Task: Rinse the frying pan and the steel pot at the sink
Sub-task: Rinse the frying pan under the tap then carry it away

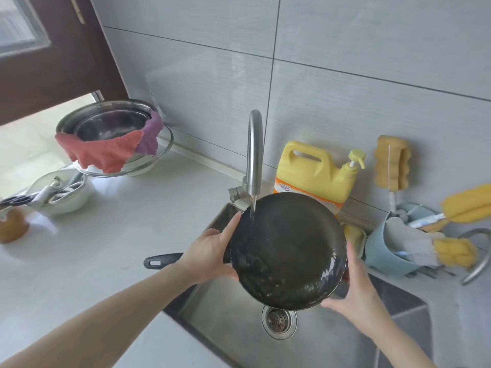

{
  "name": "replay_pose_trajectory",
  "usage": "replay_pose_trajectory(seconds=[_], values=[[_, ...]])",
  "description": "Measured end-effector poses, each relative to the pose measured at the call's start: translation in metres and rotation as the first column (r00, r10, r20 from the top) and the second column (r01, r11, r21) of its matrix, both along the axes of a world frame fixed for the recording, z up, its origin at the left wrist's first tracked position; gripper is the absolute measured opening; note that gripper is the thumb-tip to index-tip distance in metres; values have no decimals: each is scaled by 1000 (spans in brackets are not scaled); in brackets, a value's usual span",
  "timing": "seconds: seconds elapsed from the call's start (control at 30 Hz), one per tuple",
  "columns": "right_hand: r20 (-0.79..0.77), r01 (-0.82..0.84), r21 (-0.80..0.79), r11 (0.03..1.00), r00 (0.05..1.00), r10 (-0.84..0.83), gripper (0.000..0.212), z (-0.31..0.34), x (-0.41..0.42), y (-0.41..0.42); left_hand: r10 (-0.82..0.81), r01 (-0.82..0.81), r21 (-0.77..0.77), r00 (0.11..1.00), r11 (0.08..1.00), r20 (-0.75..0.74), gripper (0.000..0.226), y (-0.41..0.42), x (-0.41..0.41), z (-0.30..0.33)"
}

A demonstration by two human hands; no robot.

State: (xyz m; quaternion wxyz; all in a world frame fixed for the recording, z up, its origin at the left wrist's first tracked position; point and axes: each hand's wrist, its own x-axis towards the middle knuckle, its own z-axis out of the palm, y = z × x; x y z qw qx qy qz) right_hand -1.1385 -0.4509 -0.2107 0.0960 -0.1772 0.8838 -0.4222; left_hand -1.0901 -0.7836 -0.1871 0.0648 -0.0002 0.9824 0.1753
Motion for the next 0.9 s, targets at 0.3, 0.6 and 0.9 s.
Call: replay_pose_trajectory(seconds=[0.3, 0.6, 0.9], values=[[-241, 200, 65, 978, 954, -180, 132, -12, 11, 14, -235, 172, -161, 747, 972, -622, 144, 7, 0, -15], [-544, 328, 106, 939, 809, -222, 134, 5, 2, 24, -289, 132, -266, 621, 955, -729, 125, 18, -5, 0], [-512, 243, 91, 966, 843, -164, 148, -14, 10, 29, -283, 169, -229, 649, 959, -706, 117, 23, 10, -22]])
